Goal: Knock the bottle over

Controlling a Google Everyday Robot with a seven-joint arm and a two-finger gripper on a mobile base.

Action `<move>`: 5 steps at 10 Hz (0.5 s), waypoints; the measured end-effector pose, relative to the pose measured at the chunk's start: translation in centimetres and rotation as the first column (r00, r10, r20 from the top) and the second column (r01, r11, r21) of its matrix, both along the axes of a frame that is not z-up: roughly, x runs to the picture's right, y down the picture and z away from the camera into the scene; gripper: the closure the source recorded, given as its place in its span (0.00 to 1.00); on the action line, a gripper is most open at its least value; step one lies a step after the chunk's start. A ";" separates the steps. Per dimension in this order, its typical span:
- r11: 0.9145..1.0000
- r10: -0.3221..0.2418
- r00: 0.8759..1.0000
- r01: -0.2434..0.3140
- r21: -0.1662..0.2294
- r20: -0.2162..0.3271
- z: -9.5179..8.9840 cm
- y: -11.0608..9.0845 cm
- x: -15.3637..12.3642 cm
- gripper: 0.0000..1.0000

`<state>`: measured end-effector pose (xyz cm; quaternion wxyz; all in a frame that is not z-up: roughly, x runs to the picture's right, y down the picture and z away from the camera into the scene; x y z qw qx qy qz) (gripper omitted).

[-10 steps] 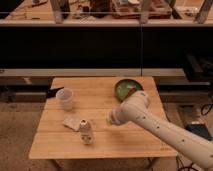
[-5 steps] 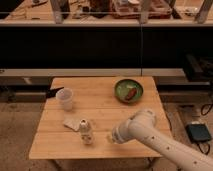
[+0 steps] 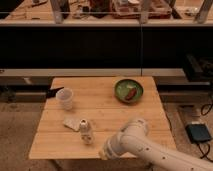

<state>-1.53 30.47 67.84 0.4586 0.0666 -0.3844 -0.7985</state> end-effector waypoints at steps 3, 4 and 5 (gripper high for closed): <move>0.996 -0.067 0.996 0.071 -0.058 0.066 -1.8 1.7 -2.0 1.00; 0.995 -0.064 0.993 0.071 -0.064 0.104 -2.2 1.5 -3.2 1.00; 0.996 -0.054 0.990 0.063 -0.065 0.132 -2.3 1.1 -4.2 1.00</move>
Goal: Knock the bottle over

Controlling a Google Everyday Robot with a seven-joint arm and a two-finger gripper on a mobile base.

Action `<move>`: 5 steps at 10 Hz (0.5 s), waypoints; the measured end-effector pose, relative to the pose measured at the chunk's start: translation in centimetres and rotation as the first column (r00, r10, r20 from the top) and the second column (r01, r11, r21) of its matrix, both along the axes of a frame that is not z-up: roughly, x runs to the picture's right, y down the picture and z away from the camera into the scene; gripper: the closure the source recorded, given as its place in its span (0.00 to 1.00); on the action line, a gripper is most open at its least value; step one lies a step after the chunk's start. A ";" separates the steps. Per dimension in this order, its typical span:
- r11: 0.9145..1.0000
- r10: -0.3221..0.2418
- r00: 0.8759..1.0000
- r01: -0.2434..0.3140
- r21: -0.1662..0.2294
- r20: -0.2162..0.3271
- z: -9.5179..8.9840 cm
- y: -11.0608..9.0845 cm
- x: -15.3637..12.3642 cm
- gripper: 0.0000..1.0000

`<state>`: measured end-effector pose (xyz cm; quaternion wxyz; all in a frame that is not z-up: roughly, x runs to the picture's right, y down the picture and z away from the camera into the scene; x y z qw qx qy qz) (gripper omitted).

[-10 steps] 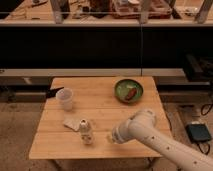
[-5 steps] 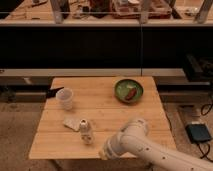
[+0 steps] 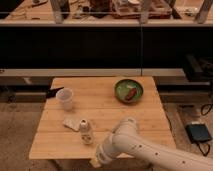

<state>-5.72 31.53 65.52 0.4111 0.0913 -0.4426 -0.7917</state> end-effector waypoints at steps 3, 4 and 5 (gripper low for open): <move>0.997 0.068 0.997 -0.068 -0.021 0.041 1.6 -2.5 -3.2 1.00; 0.993 0.114 0.993 -0.113 -0.026 0.039 3.0 -4.4 -4.4 1.00; 0.983 0.183 0.982 -0.183 -0.022 0.043 4.9 -7.5 -5.7 1.00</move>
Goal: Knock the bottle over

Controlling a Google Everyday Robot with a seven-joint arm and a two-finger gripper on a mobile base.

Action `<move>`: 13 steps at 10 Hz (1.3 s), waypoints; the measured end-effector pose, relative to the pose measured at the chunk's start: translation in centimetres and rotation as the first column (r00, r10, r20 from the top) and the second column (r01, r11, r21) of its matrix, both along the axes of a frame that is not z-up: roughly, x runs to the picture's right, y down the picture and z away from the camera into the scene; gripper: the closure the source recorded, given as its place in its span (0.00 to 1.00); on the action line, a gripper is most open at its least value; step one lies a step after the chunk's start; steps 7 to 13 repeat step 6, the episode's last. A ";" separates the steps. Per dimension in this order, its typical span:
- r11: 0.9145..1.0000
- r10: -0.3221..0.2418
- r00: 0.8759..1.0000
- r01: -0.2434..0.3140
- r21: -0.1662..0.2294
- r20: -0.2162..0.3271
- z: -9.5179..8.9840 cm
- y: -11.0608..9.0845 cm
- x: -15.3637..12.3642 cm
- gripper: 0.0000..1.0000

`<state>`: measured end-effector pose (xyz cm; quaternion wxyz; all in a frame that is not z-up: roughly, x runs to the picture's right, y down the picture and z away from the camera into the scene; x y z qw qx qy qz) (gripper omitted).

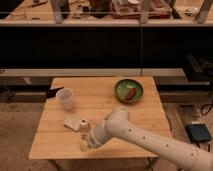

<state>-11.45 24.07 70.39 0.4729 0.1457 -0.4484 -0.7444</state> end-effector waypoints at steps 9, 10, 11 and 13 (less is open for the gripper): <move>0.925 0.373 0.926 -0.368 0.092 -0.048 6.7 -12.0 3.1 0.95; 0.925 0.373 0.926 -0.368 0.092 -0.048 6.7 -12.0 3.1 0.95; 0.925 0.373 0.926 -0.368 0.092 -0.048 6.7 -12.0 3.1 0.95; 0.925 0.373 0.926 -0.368 0.092 -0.048 6.7 -12.0 3.1 0.95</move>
